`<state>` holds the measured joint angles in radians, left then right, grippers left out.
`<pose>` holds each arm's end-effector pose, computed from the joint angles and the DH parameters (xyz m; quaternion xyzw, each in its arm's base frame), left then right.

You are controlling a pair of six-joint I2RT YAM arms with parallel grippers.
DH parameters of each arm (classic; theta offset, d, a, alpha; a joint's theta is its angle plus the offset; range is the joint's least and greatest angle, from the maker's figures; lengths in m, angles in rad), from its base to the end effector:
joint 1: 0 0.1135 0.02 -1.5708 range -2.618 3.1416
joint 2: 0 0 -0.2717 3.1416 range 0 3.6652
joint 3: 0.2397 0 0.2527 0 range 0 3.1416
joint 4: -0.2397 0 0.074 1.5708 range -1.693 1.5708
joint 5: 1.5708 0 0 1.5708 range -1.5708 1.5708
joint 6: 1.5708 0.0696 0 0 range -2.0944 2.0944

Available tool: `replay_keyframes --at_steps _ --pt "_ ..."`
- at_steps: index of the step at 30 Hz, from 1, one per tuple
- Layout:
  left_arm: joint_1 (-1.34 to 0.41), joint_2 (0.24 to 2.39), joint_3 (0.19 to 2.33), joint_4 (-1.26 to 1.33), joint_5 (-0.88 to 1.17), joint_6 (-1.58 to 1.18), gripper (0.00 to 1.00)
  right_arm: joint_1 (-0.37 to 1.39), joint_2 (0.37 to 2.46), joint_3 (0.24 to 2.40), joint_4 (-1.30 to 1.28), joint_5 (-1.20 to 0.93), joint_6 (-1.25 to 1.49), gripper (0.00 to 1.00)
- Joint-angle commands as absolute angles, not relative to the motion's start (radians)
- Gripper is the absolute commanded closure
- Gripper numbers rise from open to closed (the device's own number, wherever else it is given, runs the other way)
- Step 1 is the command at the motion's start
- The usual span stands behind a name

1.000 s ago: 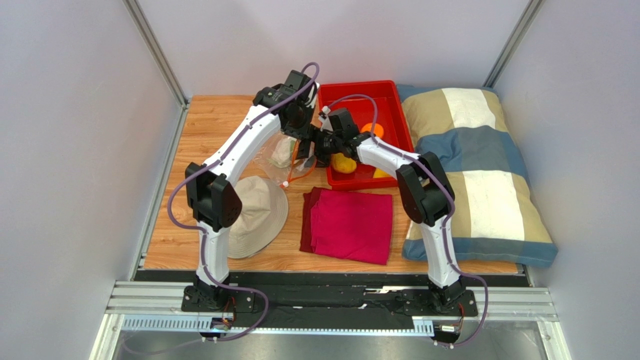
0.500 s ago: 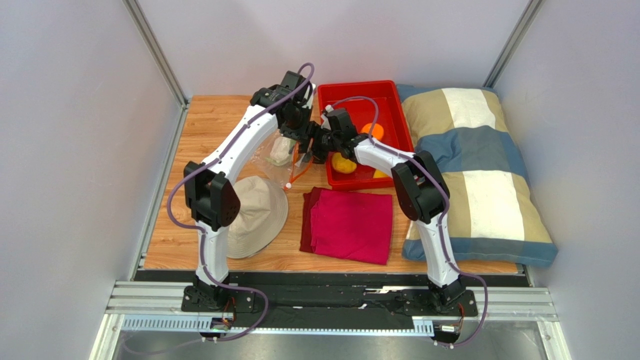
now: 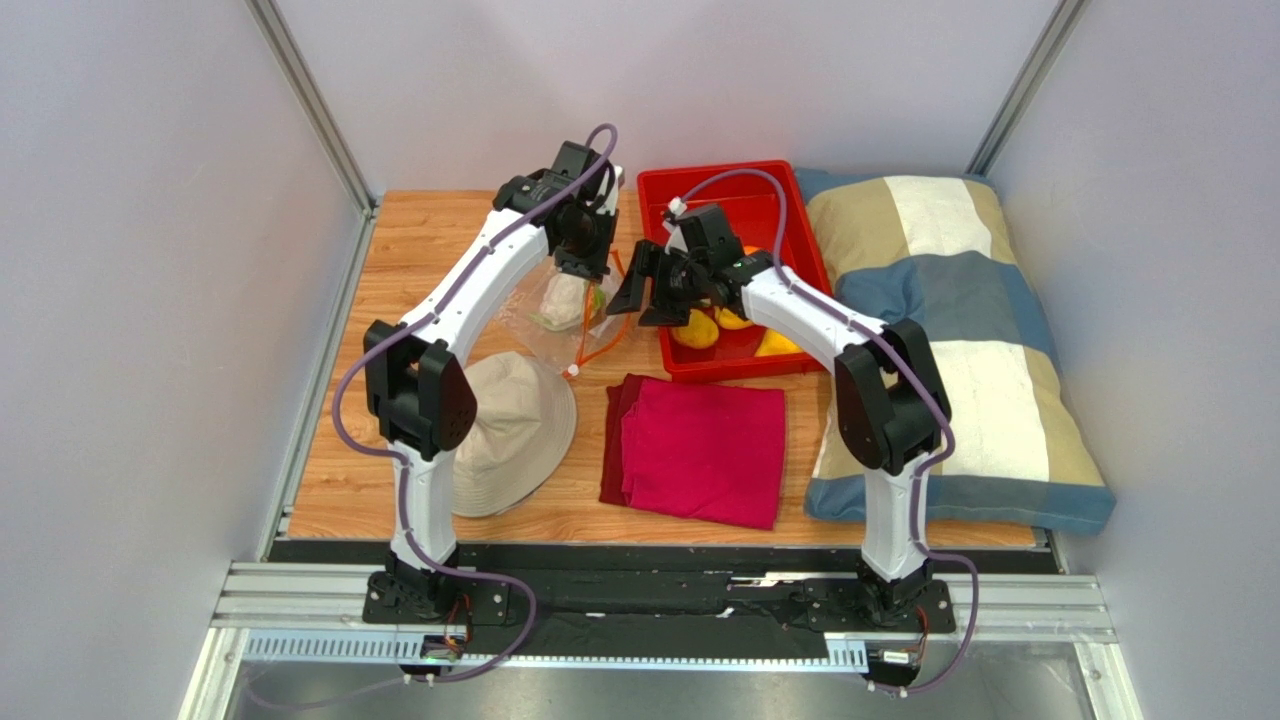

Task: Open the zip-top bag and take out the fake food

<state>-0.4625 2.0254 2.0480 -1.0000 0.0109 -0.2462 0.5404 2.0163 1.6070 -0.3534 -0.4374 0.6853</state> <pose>0.4146 -0.2076 0.3041 0.1048 0.9505 -0.1063 0.2724 0.4009 0.2749 0.2213 -0.0201 0.9014 0.3839 0.1992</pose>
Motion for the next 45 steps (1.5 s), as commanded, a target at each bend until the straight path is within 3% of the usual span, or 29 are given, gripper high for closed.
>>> replay_keyframes --at_steps 1,5,7,10,19,22,25,30,34,37,39,45 --pt "-0.449 1.971 2.056 -0.968 0.040 -0.264 1.00 0.540 1.928 1.594 -0.382 -0.445 0.632 0.38" --pt "-0.449 1.960 2.040 -0.939 0.098 -0.256 1.00 0.540 2.011 1.670 -0.347 -0.566 0.666 0.51" --pt "-0.449 1.956 2.037 -0.934 0.118 -0.252 1.00 0.541 2.072 1.701 -0.331 -0.590 0.687 0.52" --pt "-0.449 1.941 2.022 -0.916 0.140 -0.239 1.00 0.541 2.117 1.746 -0.290 -0.607 0.706 0.50" --pt "-0.448 1.924 1.996 -0.894 0.164 -0.253 1.00 0.543 2.287 1.859 -0.163 -0.601 0.762 0.24" --pt "-0.448 1.918 1.997 -0.894 0.172 -0.239 1.00 0.542 2.301 1.864 -0.128 -0.617 0.761 0.24" --pt "-0.443 1.911 1.994 -0.891 0.216 -0.219 1.00 0.541 2.292 1.855 -0.110 -0.623 0.730 0.32" --pt "-0.443 1.907 1.970 -0.850 0.308 -0.213 1.00 0.542 2.344 1.897 -0.086 -0.641 0.735 0.30" --pt "-0.434 1.859 1.927 -0.804 0.272 -0.224 0.75 0.542 2.391 1.933 -0.089 -0.632 0.719 0.26" --pt "-0.396 1.816 1.899 -0.767 0.220 -0.244 0.69 0.541 2.407 1.951 -0.083 -0.630 0.713 0.24" --pt "-0.367 1.809 1.890 -0.764 0.161 -0.270 0.69 0.540 2.421 1.960 -0.068 -0.638 0.716 0.22" --pt "-0.239 1.949 1.913 -0.787 0.097 -0.321 0.82 0.537 2.425 1.953 -0.011 -0.653 0.745 0.17"
